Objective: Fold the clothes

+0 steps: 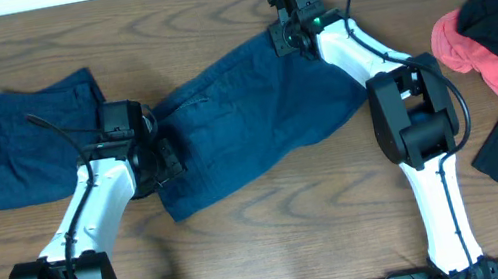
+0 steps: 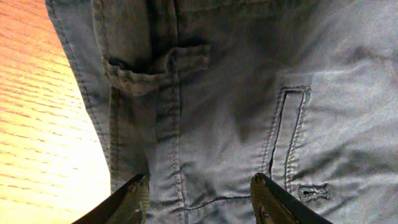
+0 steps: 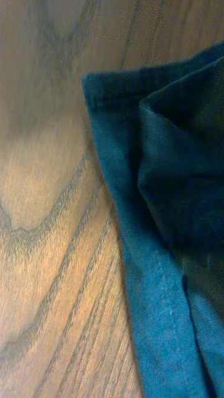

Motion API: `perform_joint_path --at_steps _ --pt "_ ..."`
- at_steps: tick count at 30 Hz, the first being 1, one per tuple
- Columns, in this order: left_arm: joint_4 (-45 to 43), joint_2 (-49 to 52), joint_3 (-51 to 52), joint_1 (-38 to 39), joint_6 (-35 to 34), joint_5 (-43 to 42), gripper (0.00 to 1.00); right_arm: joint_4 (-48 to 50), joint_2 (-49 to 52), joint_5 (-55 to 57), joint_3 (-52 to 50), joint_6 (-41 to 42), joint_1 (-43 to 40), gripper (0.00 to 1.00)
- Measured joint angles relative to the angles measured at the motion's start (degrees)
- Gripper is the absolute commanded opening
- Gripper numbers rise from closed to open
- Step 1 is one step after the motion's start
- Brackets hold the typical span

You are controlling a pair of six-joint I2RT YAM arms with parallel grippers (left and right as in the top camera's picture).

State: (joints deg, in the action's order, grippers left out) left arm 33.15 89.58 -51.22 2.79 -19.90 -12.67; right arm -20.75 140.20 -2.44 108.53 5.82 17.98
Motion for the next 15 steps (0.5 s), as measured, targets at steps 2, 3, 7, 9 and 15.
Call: perform_joint_path --at_steps 2,3,7,9,15 --pt "0.0 0.0 0.0 0.0 0.0 0.0 0.54 -0.9 -0.4 1.7 0.1 0.0 0.0 0.83" --pt "-0.2 0.0 0.0 0.0 0.0 0.0 0.55 -1.6 -0.7 2.7 0.1 -0.1 -0.1 0.85" --pt "-0.7 0.0 0.0 0.0 0.0 0.2 0.54 -4.3 -3.9 4.7 0.1 -0.2 -1.1 0.83" --pt "-1.0 0.0 0.0 0.0 0.0 0.2 0.55 -6.4 -6.8 5.1 0.1 -0.3 -2.3 0.79" --pt "-3.5 0.0 0.0 0.0 0.0 0.2 0.55 -22.0 -14.4 6.2 1.6 -0.3 -6.3 0.34"
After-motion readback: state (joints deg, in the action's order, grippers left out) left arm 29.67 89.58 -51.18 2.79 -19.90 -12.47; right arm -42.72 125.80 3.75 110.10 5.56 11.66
